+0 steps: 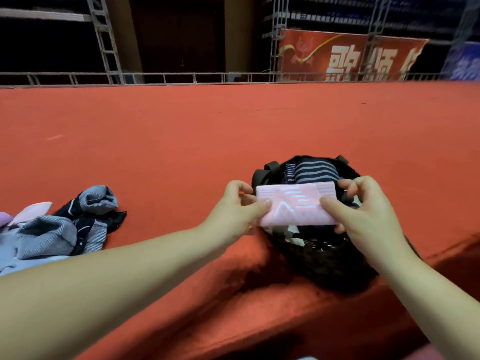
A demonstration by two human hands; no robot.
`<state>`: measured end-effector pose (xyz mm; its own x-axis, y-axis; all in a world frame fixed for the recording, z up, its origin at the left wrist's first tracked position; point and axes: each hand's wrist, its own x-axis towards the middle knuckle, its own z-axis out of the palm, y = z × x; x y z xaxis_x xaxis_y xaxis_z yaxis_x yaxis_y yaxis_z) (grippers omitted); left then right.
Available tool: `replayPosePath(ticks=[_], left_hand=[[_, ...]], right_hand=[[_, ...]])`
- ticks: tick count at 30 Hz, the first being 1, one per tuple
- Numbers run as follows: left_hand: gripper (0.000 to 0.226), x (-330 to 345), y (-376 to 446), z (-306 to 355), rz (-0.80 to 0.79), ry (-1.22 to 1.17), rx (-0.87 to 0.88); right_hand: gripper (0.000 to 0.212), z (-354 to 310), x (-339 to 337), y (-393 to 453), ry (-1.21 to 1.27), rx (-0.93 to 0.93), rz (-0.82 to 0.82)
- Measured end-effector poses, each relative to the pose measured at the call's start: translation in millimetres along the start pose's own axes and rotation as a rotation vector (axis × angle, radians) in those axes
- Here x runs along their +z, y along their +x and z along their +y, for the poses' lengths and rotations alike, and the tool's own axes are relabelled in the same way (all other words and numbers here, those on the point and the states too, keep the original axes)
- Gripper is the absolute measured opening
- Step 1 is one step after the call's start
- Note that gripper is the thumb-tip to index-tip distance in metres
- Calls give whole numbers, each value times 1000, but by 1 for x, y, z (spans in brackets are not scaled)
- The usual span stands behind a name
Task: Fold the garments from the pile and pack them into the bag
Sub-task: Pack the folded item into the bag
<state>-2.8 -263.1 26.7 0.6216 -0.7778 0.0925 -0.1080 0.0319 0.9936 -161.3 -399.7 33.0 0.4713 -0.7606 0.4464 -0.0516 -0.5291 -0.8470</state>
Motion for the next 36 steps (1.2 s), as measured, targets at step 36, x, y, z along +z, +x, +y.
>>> replayPosePath(ticks=[36], left_hand=[[75, 61, 8, -20, -688, 771, 90]], right_hand=[[22, 54, -81, 55, -502, 190, -757]])
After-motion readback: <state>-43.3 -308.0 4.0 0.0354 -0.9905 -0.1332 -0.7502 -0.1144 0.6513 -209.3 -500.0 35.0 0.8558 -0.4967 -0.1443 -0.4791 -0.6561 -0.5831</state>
